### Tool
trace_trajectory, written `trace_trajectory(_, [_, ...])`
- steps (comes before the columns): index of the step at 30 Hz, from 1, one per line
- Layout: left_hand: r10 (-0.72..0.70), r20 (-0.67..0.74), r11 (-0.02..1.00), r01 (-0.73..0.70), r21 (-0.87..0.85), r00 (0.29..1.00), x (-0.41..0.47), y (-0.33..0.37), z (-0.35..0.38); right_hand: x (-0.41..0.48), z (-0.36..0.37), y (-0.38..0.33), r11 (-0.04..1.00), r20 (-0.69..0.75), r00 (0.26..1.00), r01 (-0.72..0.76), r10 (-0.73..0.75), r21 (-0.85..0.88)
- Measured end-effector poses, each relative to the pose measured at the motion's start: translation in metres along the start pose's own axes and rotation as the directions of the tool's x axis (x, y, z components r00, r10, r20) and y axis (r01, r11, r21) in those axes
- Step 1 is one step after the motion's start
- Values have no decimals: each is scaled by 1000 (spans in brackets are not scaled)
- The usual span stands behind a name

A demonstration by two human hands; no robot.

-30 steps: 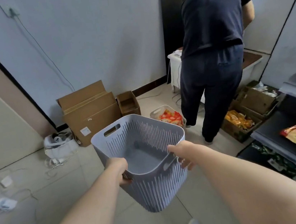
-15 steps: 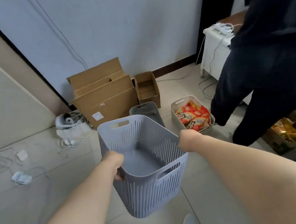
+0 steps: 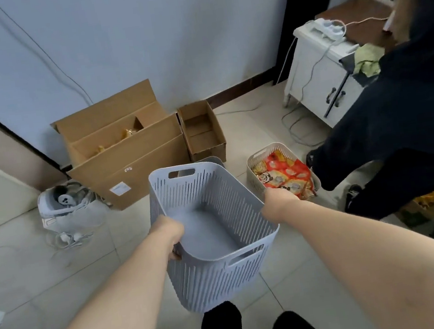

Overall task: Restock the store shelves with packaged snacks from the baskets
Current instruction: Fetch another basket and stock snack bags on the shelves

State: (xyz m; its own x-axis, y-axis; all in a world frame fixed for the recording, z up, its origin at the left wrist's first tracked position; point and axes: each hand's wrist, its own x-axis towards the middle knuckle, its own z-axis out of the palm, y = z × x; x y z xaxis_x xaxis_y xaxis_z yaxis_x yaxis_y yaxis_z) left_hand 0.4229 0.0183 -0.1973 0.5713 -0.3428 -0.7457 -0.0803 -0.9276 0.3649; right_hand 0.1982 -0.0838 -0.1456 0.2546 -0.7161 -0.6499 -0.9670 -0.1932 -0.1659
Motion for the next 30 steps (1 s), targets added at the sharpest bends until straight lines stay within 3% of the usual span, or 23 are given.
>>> trace_trajectory(7, [44,31,994,-47,100,999,78,37,-2,75,1,-19,993,53,997,-65,60,98])
trace_trajectory(16, [7,13,980,-9,201,1000,163,86,33,184,3,1,982,146,984,-120,99,144])
trace_trajectory(22, [-45,-19,987,47,153,999,208,108,61,231,25,11,974,198,975,-134,97,180])
trace_trajectory(30, [26,-32,1000,-26,-11,999,270,111,100,258,41,28,915,234,955,-253,184,313])
